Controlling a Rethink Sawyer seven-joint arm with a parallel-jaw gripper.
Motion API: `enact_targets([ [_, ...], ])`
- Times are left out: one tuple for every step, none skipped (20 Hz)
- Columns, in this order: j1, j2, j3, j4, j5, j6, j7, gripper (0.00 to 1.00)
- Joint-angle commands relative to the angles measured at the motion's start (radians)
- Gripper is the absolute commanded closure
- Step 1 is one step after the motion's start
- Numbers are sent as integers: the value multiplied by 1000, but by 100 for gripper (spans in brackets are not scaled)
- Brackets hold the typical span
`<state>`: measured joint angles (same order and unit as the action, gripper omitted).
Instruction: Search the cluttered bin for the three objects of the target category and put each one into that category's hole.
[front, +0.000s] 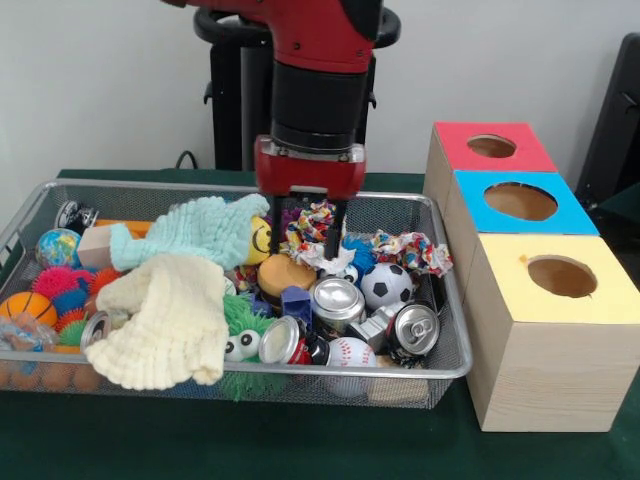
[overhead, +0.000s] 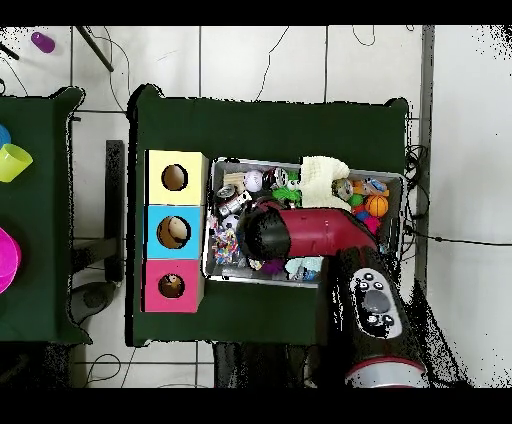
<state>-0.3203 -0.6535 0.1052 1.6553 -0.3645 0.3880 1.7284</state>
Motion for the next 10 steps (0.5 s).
enact_targets([
  [91, -18, -42, 20, 39, 76, 186, 0],
  [103, -23, -49, 23, 46, 80, 193, 0],
  [117, -27, -57, 28, 55, 81, 203, 0],
  [131, -31, -65, 33, 65, 82, 213, 0],
  [149, -37, -75, 43, 76, 81, 228, 0],
  [161, -42, -84, 50, 84, 80, 234, 0],
  [179, -52, -95, 60, 95, 85, 247, 0],
  [190, -58, -103, 67, 103, 84, 251, 0],
  [208, -65, -114, 75, 111, 86, 262, 0],
  [218, -67, -122, 78, 121, 86, 263, 0],
])
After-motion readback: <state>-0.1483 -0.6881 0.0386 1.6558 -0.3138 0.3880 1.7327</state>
